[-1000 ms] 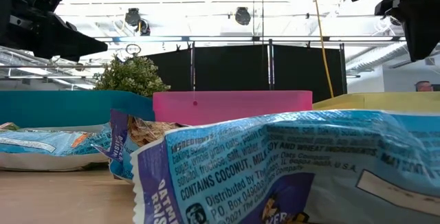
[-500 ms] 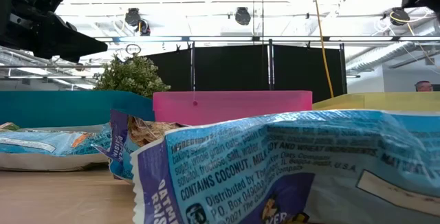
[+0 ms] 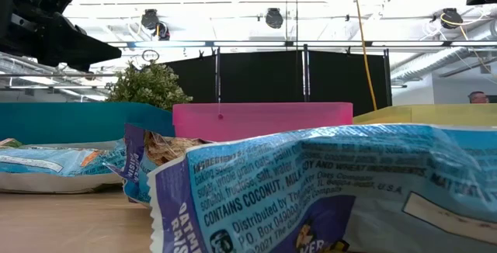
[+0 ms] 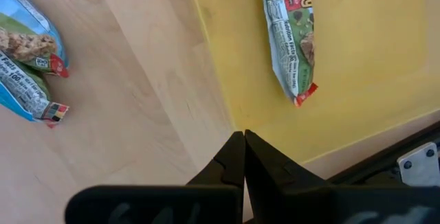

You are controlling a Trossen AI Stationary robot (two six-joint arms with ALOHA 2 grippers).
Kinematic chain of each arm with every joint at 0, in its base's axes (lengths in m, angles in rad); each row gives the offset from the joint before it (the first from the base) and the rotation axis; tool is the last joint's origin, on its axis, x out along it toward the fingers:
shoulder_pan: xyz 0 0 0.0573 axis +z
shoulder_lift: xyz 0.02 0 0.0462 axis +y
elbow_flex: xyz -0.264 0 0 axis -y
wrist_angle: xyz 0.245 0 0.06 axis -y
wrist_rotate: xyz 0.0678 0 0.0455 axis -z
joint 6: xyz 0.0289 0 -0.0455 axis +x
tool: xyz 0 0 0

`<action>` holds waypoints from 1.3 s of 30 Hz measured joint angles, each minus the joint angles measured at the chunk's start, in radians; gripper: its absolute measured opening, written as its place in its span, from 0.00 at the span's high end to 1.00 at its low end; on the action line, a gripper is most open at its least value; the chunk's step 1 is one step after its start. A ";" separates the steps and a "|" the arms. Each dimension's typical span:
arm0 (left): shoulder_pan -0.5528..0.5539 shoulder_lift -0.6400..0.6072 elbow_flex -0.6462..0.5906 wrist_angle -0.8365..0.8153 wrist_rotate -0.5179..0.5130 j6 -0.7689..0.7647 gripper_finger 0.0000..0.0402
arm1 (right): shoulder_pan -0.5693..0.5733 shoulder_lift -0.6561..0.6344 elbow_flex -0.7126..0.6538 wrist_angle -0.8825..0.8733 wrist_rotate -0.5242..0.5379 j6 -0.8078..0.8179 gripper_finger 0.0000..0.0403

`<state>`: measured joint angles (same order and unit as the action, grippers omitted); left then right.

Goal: Pick and place Granola Bars by type
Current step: Put the orange granola bar into the blue bin

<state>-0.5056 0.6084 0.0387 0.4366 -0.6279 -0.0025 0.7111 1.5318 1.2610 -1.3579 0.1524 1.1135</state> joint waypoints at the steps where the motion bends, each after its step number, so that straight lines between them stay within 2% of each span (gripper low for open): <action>1: 0.000 0.000 0.000 0.000 0.000 0.000 0.91 | 0.000 0.000 0.000 0.000 0.000 0.000 1.00; 13: 0.000 0.000 0.000 0.000 0.000 0.000 0.91 | 0.023 0.000 0.000 -0.001 -0.026 -0.033 1.00; 19: 0.000 0.000 0.000 -0.016 0.001 0.000 0.91 | 0.081 -0.004 0.000 -0.014 0.035 -0.011 1.00; 24: 0.000 0.000 0.000 -0.026 0.001 -0.001 0.91 | 0.132 -0.045 -0.001 -0.100 0.102 0.098 1.00; 31: 0.000 0.000 0.000 -0.026 0.002 -0.002 0.91 | 0.209 -0.151 -0.002 -0.097 0.280 0.251 1.00; 35: 0.000 0.000 0.000 -0.026 0.002 -0.003 0.91 | 0.230 -0.180 -0.033 -0.096 0.286 0.313 1.00; 39: 0.000 0.000 0.000 -0.029 0.002 -0.003 0.91 | 0.262 -0.203 -0.097 -0.094 0.233 0.379 1.00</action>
<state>-0.5053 0.6084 0.0391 0.4073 -0.6262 -0.0051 0.9732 1.3289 1.1644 -1.4519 0.3850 1.4926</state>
